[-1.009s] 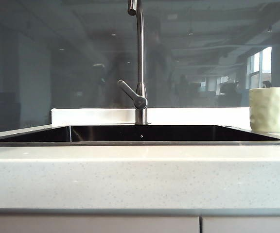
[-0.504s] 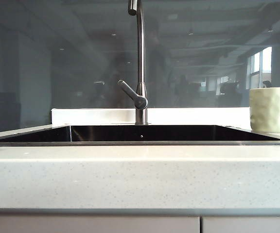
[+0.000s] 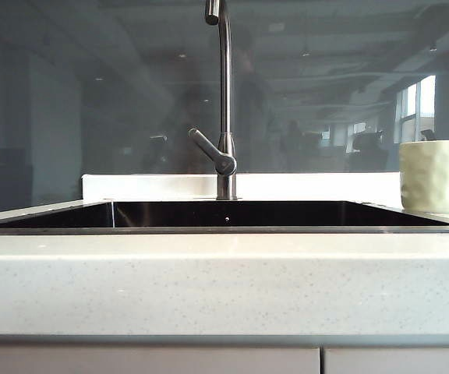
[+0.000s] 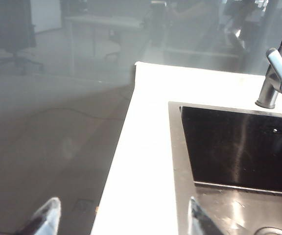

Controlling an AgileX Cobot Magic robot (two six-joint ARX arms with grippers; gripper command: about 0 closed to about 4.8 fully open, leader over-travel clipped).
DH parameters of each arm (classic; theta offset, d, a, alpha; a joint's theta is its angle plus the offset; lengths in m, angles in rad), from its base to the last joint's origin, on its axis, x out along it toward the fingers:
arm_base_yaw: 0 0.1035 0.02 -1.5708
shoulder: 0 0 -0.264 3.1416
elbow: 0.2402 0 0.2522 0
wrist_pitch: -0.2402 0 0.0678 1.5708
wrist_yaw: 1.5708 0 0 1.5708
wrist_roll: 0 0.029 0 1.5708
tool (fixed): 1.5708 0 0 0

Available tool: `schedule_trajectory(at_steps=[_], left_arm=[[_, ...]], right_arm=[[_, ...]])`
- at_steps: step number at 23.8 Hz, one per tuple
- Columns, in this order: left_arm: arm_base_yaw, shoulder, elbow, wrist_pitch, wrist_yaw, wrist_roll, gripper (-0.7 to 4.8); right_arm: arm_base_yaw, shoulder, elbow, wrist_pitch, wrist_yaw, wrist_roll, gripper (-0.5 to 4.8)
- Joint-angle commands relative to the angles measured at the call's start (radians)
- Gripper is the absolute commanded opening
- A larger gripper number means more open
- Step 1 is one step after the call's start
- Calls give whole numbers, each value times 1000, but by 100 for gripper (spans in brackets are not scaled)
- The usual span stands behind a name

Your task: Pick up the mug next to the sink, go to the faucet to get some water, pour the water into the sink, and finally put the mug back to its place.

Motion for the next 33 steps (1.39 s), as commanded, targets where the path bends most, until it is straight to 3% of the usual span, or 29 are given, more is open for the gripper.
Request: schedule_trajectory(at_steps=[1,2,3,4,14,19,33], left_arm=[[0,0,3,14,-22,4,239],[0,0,3,14,-19,3,75],[0,0,2,15,-19,3,3],[-1,0,1,18,-19,3,-6],[-1,0,-8,-2,-11,5,-6],[-1,0,-8,10,49,58,-6],[0,0,-8,14,47,71,-6]], right_arm=[[-1,-2,-3,13,1,-1,-6],[-1,-2,-3,13,1,-1,-6],[-1,-2,-3,13,1,-1,-6],[-1,-2,-3,13,1,-1,-6],[-1,-2,-3,13,1,-1,-6],[-1,-2,-3,13,1,-1,-6],[-1,-2,-3,13,1,-1,-6]])
